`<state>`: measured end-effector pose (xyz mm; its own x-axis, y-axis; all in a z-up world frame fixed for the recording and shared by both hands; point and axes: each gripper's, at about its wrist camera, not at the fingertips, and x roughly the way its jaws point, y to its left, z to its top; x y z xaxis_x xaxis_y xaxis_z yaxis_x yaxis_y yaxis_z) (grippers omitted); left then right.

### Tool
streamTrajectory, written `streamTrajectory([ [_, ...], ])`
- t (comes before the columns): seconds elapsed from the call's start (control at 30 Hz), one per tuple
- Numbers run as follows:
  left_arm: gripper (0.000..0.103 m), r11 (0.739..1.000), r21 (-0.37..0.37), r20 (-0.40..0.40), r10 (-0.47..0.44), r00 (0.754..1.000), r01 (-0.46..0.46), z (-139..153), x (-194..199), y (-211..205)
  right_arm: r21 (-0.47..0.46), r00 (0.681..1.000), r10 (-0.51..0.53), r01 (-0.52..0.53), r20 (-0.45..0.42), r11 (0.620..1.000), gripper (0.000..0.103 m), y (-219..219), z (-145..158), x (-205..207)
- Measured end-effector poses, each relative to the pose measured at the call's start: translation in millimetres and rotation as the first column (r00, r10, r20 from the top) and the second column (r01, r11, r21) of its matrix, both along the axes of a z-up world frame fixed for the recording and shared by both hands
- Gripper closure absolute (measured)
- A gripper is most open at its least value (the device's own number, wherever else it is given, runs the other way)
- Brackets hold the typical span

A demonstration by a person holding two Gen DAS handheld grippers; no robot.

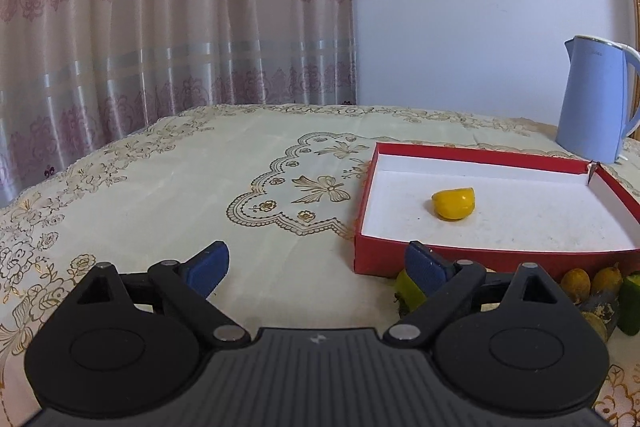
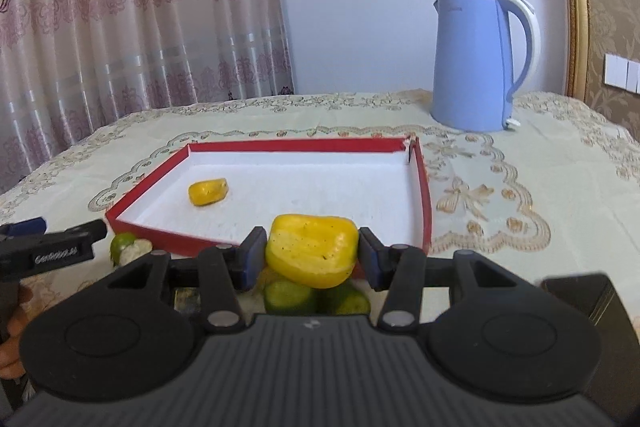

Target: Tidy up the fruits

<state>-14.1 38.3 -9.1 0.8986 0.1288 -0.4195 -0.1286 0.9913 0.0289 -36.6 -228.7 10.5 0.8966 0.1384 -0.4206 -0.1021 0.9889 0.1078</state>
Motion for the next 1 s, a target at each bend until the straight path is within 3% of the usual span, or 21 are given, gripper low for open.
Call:
streamTrajectory([
  [0.27,0.008,0.999,-0.033,-0.029,0.009,1.0,-0.01,-1.1,3.8,5.1,-0.021,1.0,-0.004,0.004,-0.01,1.0,0.056,-0.1,13.5,48.0],
  [0.5,0.008,0.999,-0.032,-0.042,0.0,0.999,-0.001,-2.4,6.0,4.2,-0.062,0.995,-0.053,0.048,-0.083,0.997,0.055,-1.7,6.1,121.8],
  [0.53,0.008,0.999,-0.034,-0.041,-0.001,0.999,-0.001,-2.4,6.0,4.3,-0.077,0.991,-0.058,0.049,-0.117,0.996,0.049,-3.0,0.4,134.5],
  [0.57,0.008,0.999,-0.036,-0.04,-0.002,0.999,0.0,-2.4,6.0,4.4,-0.099,0.985,-0.078,0.063,-0.153,0.993,0.026,-3.5,-5.5,144.2],
  [0.6,0.008,0.999,-0.035,-0.04,0.0,0.999,-0.001,-2.3,6.0,4.3,-0.125,0.979,-0.115,0.095,-0.168,0.988,0.02,-3.4,-10.5,147.9],
  [0.73,0.008,0.999,-0.045,-0.041,-0.004,0.999,0.002,-2.8,7.2,5.1,-0.116,0.989,-0.1,0.088,-0.106,0.989,0.014,-2.8,-11.8,108.6],
  [0.8,0.007,0.999,-0.043,-0.047,-0.01,0.999,0.008,-3.0,8.6,4.6,-0.077,0.995,-0.099,0.096,-0.033,0.992,0.0,-4.5,-5.8,72.0],
  [0.9,0.008,0.999,-0.042,-0.047,-0.013,0.999,0.011,-3.6,9.0,4.4,-0.036,0.986,-0.144,0.147,0.088,0.988,0.0,-7.2,-1.5,17.2],
  [1.0,0.007,0.999,-0.04,-0.053,-0.009,0.999,0.007,-4.1,9.6,4.5,-0.015,0.972,-0.201,0.204,0.119,0.979,0.0,-7.9,-9.1,-10.4],
])
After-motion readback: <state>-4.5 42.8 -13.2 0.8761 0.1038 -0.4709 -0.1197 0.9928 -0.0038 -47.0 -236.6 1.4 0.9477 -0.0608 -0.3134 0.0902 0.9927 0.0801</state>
